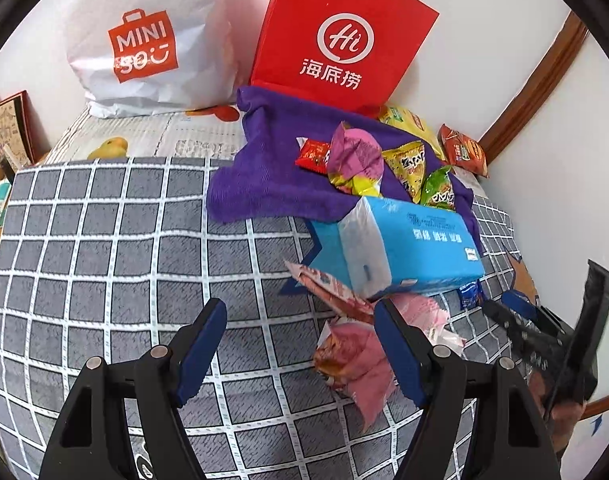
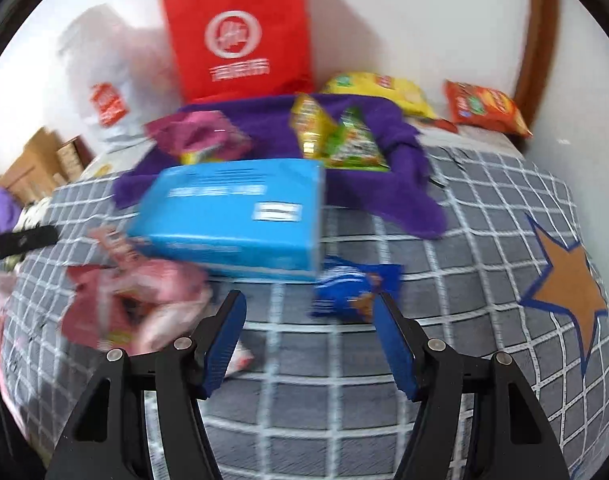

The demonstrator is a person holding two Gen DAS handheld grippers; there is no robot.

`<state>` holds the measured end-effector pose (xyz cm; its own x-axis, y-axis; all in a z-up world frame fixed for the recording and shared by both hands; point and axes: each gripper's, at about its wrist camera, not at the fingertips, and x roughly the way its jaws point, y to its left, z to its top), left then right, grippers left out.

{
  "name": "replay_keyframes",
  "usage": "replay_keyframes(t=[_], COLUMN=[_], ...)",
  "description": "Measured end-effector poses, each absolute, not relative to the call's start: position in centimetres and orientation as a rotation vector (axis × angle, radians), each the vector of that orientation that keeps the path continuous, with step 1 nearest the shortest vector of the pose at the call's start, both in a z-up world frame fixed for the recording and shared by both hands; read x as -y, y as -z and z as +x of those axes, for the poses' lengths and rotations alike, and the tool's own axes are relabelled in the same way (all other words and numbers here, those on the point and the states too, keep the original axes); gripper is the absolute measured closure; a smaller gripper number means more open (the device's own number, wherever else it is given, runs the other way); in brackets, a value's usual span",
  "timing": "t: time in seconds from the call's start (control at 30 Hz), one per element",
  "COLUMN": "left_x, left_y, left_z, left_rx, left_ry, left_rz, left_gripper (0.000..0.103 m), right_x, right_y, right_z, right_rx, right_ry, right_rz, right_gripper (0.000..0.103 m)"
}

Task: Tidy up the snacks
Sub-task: 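Withdraw both open tools from the towel back toward the snack pile, then grasp the blue chip-cookie bag with the right tool while the left tool grasps a pink wrapper packet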

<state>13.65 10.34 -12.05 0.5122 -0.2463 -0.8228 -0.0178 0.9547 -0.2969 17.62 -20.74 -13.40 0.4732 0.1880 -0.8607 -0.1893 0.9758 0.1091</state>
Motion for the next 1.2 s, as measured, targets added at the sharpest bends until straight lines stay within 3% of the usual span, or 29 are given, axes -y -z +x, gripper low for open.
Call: replay_keyframes(t=[0.3, 0.43, 0.5, 0.6, 0.93, 1.03, 1.1, 1.2], left_x=[-11.0, -10.6, -9.8, -8.4, -5.2, -5.3, -5.4, -5.8], left_y=[14.2, 14.0, 13.9, 14.4, 17.4, 17.5, 17.4, 16.9], left_z=[13.5, 13.4, 13.5, 13.7, 14.5, 14.5, 14.3, 13.9], left_rx=[-1.062, -1.045, -1.050, -1.085, -1.166, -1.155, -1.147, -1.134], left_ry=[0.117, 0.167, 0.192, 0.225, 0.249, 0.258, 0.279, 0.298], left_rz=[-0.327, -0.340, -0.335, -0.325, -0.283, -0.303, -0.319, -0.335], left_gripper=[0.029, 0.029, 0.029, 0.029, 0.029, 0.033, 0.046, 0.051], right_x=[21.6, 20.5, 20.4, 20.7, 23.1, 23.6, 23.8, 23.9], right_y=[17.9, 18.1, 18.0, 17.8, 16.5, 15.9, 15.4, 14.9], right_z=[21.1, 21.1, 20.7, 20.2, 18.6, 18.1, 17.8, 17.5], right_rx=[-1.132, -1.097, -1.078, -1.071, -1.064, -1.055, -1.048, -1.044], right_ry=[-0.195, -0.194, -0.210, -0.220, -0.237, -0.236, -0.225, -0.219], right_rz=[0.002, -0.086, -0.099, -0.098, -0.039, -0.020, -0.015, -0.005], right_gripper=[0.037, 0.038, 0.046, 0.049, 0.051, 0.051, 0.051, 0.051])
